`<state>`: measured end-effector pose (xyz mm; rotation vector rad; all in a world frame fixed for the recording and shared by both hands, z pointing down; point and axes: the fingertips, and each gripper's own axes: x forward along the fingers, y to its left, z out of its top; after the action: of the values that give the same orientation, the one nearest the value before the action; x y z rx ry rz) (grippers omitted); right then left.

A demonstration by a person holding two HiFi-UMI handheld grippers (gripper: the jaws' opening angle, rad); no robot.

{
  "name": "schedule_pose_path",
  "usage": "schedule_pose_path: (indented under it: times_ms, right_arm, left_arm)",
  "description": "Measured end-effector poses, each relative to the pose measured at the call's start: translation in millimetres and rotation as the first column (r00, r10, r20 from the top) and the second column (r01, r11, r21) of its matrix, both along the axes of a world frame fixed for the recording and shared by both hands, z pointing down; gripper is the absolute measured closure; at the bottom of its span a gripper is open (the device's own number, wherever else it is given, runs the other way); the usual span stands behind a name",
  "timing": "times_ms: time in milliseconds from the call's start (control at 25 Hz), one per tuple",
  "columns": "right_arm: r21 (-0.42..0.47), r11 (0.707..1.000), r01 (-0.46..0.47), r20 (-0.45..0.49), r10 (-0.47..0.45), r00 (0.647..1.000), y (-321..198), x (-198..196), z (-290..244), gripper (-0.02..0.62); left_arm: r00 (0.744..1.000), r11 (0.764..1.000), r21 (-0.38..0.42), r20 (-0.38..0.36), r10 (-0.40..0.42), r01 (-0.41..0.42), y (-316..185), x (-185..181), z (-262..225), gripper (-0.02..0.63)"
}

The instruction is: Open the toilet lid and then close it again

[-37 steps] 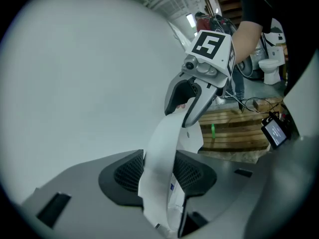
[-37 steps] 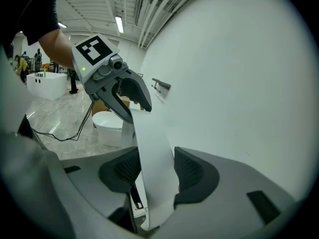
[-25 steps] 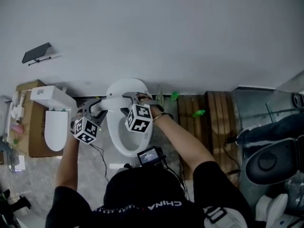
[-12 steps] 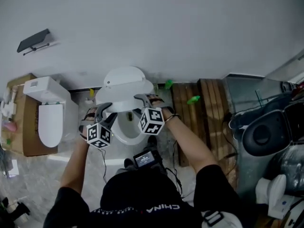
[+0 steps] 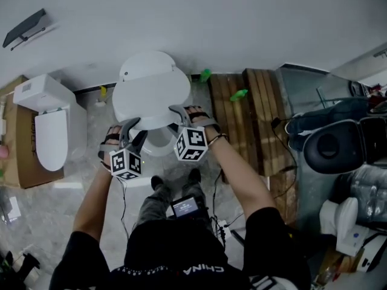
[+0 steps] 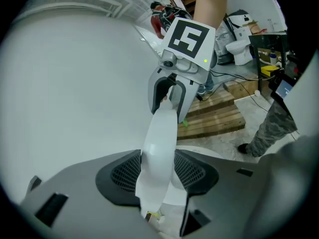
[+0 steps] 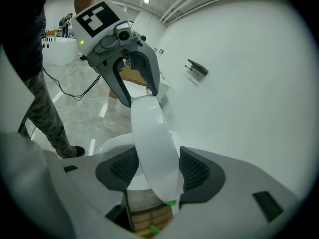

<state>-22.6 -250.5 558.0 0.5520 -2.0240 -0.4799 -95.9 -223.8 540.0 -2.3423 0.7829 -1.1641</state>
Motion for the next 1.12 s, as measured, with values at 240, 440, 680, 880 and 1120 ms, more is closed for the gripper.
schedule_pose_path:
  times_ms: [240, 440, 680, 880, 1120]
  right_arm:
    - [0.008, 0.999, 0.040, 0.022, -0.040, 0.999, 30, 8, 23, 0.341]
    - [-0.038, 0.995, 0.087, 0.082, -0.084, 0.993, 67, 8, 51, 0.331]
    - [-0.015, 0.992, 0.129, 0.090, -0.127, 0.988, 89, 13, 96, 0.328]
    - [0.003, 0.992, 0.124, 0.076, -0.124, 0.989, 101, 10, 122, 0.322]
    - [0.023, 0.993, 0.114, 0.030, -0.115, 0.993, 117, 12, 168, 0.318]
  left_arm:
    - [0.999, 0.999, 0.004, 0.033, -0.034, 0.034, 28, 8, 25, 0.407]
    - [0.994, 0.995, -0.038, 0.070, -0.085, 0.088, 63, 11, 58, 0.399]
    - [0.988, 0.990, -0.047, 0.087, -0.129, 0.134, 84, 15, 103, 0.394]
    - [0.989, 0.991, 0.020, 0.065, -0.133, 0.132, 97, 14, 130, 0.390]
    - [0.992, 0.992, 0.021, 0.021, -0.127, 0.126, 114, 16, 173, 0.392]
